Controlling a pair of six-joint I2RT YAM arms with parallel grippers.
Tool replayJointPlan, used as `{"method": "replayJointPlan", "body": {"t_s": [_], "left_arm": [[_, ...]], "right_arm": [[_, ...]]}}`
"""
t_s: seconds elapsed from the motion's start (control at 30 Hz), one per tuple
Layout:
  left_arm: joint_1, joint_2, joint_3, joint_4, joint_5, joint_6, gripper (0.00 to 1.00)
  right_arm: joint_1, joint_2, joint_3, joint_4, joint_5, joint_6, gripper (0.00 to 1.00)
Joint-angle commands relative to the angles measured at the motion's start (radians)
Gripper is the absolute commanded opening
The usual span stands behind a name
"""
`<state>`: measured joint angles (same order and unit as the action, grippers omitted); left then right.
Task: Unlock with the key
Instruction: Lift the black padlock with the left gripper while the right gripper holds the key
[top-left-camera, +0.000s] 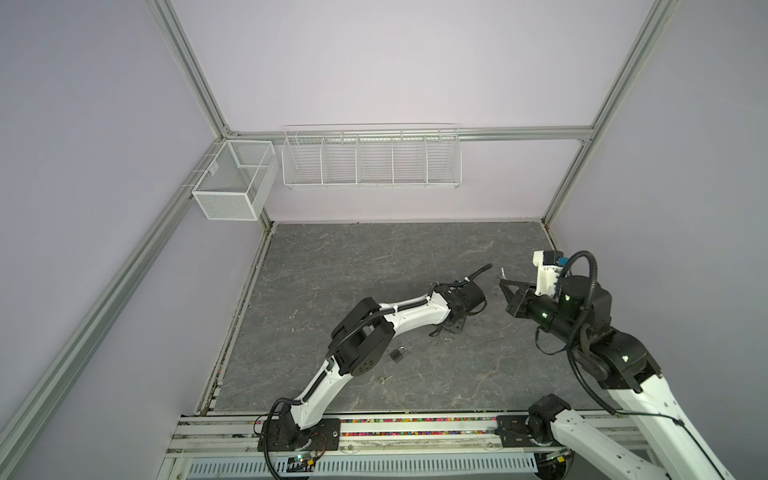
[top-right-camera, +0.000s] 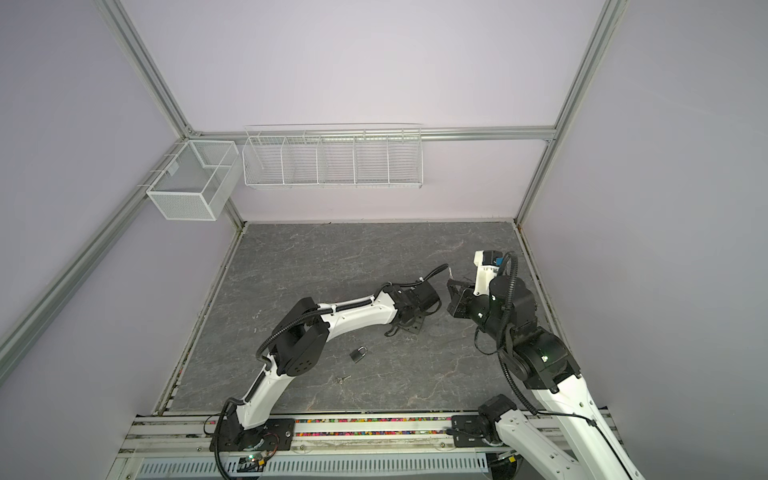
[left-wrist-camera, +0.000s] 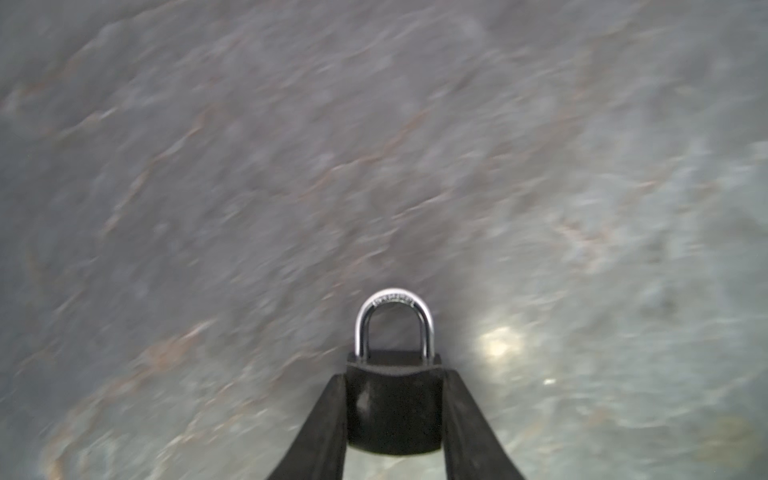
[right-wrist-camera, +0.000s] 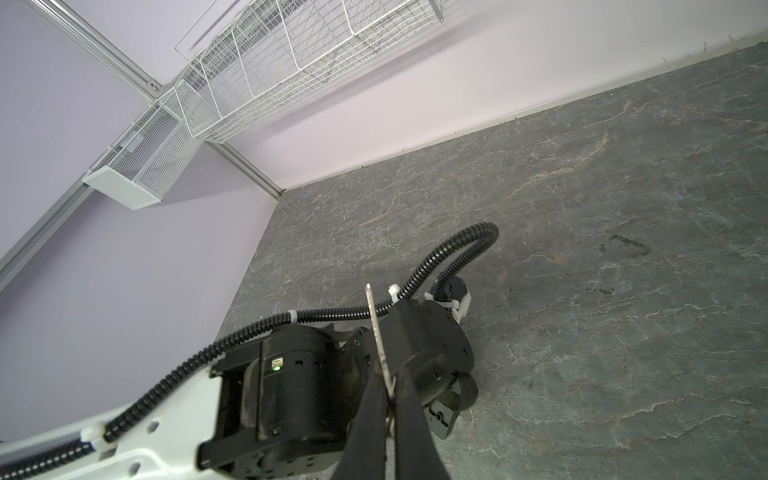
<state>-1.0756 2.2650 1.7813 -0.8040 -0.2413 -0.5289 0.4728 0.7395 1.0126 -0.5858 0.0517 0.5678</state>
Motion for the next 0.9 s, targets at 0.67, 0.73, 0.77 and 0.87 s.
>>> {"method": "replayJointPlan", "body": {"t_s": [0.67, 0.73, 0.77, 0.87], "left_arm": [[0.037, 0.010, -0.110, -0.032, 0.045, -0.099, 0.44], [0.038, 0.011, -0.113, -0.033, 0.044, -0.094, 0.43], [0.037, 0.015, -0.108, -0.042, 0.038, -0.091, 0.42], [0.039, 0.018, -0.109, -0.047, 0.027, -0.077, 0.39]], "right_arm": [[-0.002, -0.010, -0.035, 0.029, -0.021, 0.008, 0.07], [-0.002, -0.011, -0.038, 0.027, -0.026, 0.008, 0.07], [-0.003, -0.009, -0.039, 0.026, -0.030, 0.008, 0.07], [-0.003, -0.004, -0.042, 0.023, -0.038, 0.011, 0.07]]}}
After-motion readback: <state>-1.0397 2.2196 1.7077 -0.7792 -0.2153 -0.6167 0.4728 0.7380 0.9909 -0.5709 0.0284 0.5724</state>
